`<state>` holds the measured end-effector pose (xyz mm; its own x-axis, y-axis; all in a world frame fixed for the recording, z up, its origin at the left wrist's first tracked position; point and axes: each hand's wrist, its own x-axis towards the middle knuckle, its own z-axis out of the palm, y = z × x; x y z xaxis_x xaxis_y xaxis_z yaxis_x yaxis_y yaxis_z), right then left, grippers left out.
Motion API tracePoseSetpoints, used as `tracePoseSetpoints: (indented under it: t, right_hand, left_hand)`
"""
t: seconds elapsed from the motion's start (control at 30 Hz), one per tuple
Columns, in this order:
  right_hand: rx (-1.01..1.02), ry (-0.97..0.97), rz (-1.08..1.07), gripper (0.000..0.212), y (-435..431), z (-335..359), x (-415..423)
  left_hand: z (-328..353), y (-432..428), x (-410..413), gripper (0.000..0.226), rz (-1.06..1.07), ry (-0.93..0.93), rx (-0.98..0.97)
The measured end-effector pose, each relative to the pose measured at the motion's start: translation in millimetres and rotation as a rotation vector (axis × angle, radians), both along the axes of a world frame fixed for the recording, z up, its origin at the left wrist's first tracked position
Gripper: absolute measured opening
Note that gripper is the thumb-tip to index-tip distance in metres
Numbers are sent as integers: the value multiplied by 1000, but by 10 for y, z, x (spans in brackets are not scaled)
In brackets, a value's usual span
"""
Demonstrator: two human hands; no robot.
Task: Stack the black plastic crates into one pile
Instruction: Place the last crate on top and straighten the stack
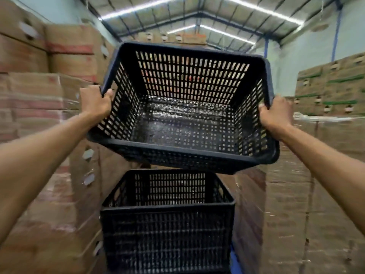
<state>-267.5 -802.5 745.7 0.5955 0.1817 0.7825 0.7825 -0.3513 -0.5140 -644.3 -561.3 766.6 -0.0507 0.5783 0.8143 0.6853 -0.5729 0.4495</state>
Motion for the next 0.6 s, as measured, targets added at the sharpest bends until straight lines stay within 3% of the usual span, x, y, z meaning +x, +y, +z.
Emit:
tracePoseSetpoints:
  t: [0.17, 0.37, 0.5, 0.6]
  right_hand:
    - [-118, 15, 167, 27, 610, 121, -241]
    - [-366, 58, 142, 16, 1079, 408, -235]
    - [-541, 74, 139, 21, 1321, 532, -108]
    - [-646, 68, 130, 39, 1458, 507, 36]
  left_hand:
    - [25, 307, -475, 51, 121, 93, -99]
    - [16, 683, -516, 37, 115, 186, -210]
    - [23, 908, -495, 41, 99, 255, -425]
    - [28, 981, -385, 45, 76, 343, -536]
